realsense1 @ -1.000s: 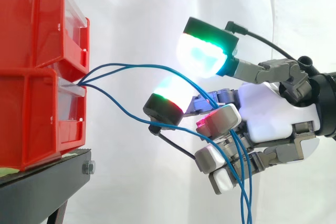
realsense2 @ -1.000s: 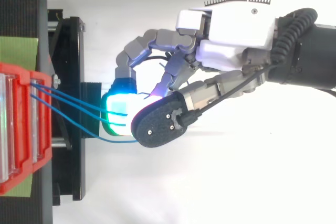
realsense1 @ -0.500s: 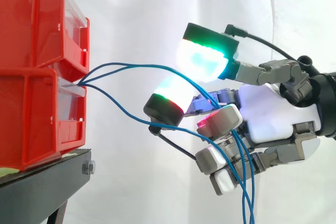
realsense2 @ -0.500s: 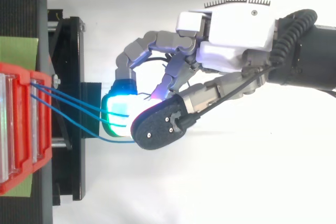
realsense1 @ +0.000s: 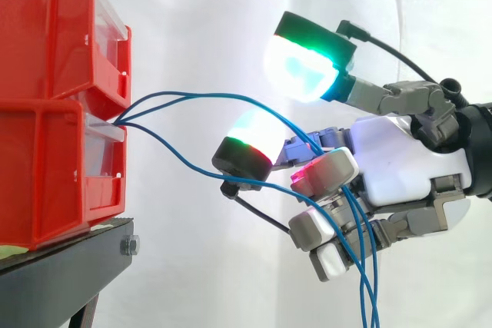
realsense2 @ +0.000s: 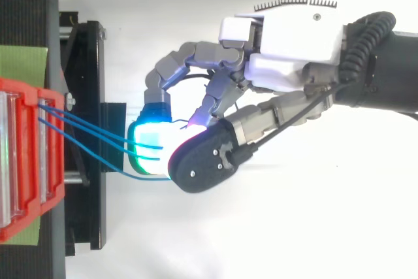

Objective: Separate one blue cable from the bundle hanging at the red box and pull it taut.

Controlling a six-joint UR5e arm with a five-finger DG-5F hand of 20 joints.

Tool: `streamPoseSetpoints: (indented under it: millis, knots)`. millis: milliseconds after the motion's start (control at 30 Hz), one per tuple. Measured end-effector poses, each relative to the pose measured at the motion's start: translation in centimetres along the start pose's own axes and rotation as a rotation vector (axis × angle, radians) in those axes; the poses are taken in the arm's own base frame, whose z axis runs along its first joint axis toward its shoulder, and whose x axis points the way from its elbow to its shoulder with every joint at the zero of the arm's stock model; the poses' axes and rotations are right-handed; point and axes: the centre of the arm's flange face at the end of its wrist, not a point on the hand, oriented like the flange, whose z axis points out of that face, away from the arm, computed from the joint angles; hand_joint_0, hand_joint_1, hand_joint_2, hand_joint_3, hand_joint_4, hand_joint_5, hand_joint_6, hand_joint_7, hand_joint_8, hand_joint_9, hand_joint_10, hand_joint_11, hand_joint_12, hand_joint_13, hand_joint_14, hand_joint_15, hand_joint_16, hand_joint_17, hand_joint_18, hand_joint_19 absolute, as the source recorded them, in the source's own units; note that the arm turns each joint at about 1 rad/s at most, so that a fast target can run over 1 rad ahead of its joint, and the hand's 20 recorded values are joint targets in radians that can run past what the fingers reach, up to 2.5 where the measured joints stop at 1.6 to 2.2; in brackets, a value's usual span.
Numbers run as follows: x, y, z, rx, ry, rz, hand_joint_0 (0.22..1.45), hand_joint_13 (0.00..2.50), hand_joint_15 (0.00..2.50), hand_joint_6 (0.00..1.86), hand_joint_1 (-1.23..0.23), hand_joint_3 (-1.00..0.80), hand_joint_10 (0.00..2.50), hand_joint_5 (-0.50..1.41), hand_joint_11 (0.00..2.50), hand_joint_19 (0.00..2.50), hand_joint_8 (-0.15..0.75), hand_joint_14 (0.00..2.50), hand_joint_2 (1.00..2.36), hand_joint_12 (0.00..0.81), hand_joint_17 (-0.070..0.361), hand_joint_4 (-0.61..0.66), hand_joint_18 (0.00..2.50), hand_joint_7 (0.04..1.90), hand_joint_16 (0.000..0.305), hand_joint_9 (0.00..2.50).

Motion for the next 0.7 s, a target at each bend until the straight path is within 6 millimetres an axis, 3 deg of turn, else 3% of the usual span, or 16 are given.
streamPoseSetpoints:
  millis: [133, 333, 567, 600, 700]
  knots:
    - [-0.07, 0.34, -0.35, 0.012, 0.001, -0.002, 0.59, 0.87, 0.78, 0.87, -0.83, -0.47, 0.01, -0.2, 1.21, 0.68, 0.275, 0.03, 1.0, 0.374, 0.12, -0.01, 0.68, 0.92, 0.053, 1.08]
    - [-0.15, 0.63, -0.63, 0.019, 0.0, -0.003, 0.69, 0.88, 0.76, 0.91, -0.84, -0.23, 0.01, -0.21, 1.2, 0.64, 0.276, 0.02, 1.02, 0.376, 0.118, -0.06, 0.7, 0.94, 0.052, 1.08]
    - [-0.16, 0.7, -0.67, 0.021, 0.0, -0.003, 0.8, 0.75, 0.64, 0.93, -0.9, -0.39, 0.01, -0.21, 1.17, 0.51, 0.272, 0.02, 1.01, 0.378, 0.12, -0.01, 0.63, 0.9, 0.053, 1.01]
    - [-0.16, 0.71, -0.68, 0.021, -0.001, -0.003, 0.8, 0.69, 0.58, 0.93, -0.93, -0.5, 0.01, -0.21, 1.16, 0.46, 0.266, 0.02, 1.0, 0.379, 0.122, -0.02, 0.62, 0.9, 0.054, 1.01]
    - [-0.16, 0.73, -0.68, 0.02, -0.001, -0.003, 0.78, 0.6, 0.46, 0.93, -0.93, -0.5, 0.01, -0.2, 1.15, 0.34, 0.25, 0.02, 1.0, 0.376, 0.124, -0.05, 0.54, 0.92, 0.055, 0.98]
